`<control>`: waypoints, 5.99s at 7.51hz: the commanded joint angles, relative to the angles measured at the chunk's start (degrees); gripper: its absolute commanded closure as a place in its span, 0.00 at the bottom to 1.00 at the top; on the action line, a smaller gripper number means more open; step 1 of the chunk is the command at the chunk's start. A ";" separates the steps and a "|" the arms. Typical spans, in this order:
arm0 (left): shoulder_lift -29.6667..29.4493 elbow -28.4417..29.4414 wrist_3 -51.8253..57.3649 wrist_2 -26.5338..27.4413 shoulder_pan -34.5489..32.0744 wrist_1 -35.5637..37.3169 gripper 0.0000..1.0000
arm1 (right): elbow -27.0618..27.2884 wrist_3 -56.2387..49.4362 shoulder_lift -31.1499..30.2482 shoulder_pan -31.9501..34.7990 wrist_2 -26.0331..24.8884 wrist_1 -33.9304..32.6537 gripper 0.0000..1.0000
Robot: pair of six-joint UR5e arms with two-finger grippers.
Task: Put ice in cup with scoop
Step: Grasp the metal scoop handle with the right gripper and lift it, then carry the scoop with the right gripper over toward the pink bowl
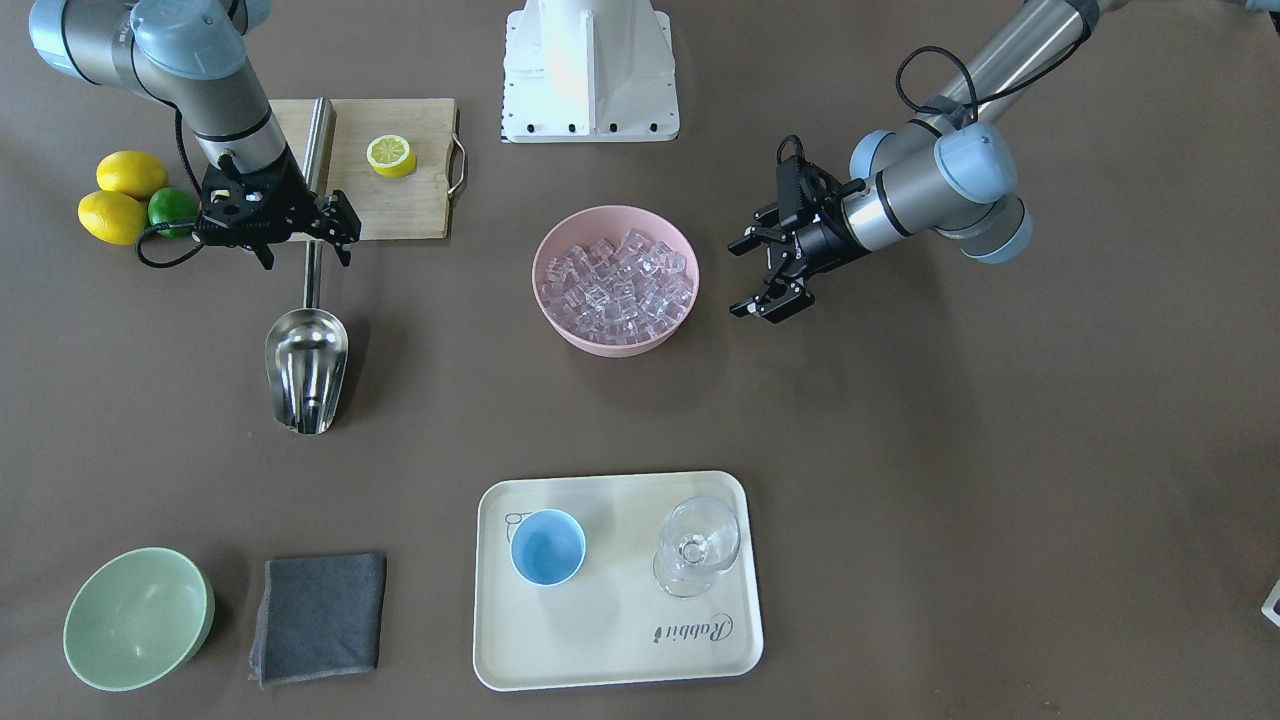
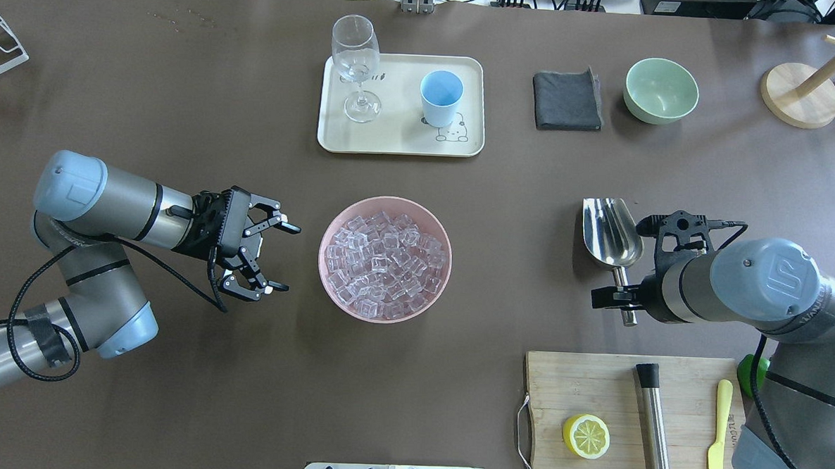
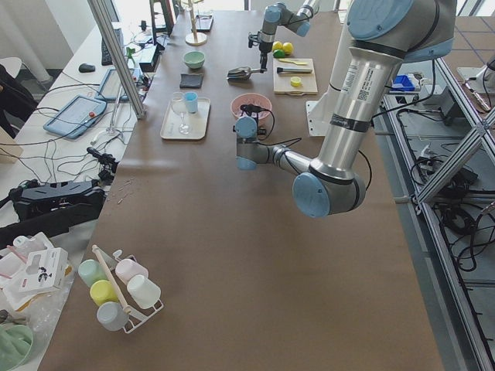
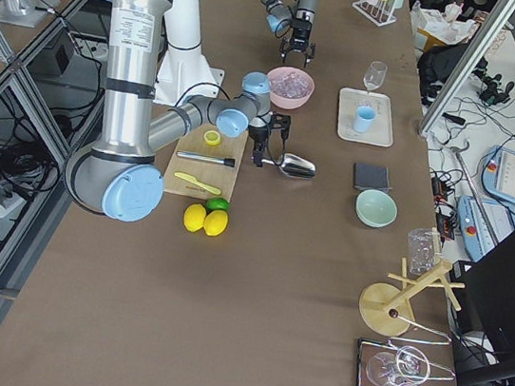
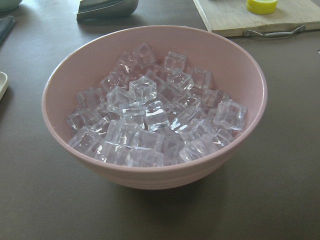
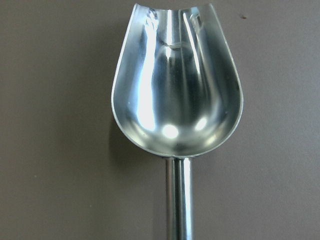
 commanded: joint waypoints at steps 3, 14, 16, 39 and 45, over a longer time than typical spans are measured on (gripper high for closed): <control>-0.32 1.65 -2.61 5.83 0.97 -3.01 0.02 | -0.69 0.01 -0.21 -0.15 -0.47 1.12 0.21; -3.32 5.52 -8.34 8.67 3.79 -7.67 0.02 | -2.36 1.60 0.67 -0.68 -0.38 1.12 0.51; -3.15 5.44 -8.34 8.32 3.79 -8.20 0.02 | -2.36 1.51 0.67 -0.68 -0.38 1.12 0.69; -2.62 4.64 -8.61 8.32 3.35 -8.55 0.02 | 7.40 -81.37 33.78 19.48 21.16 -60.91 1.00; -2.27 4.64 -8.69 8.32 3.09 -9.69 0.02 | 2.14 -80.84 46.52 8.38 16.93 -77.75 1.00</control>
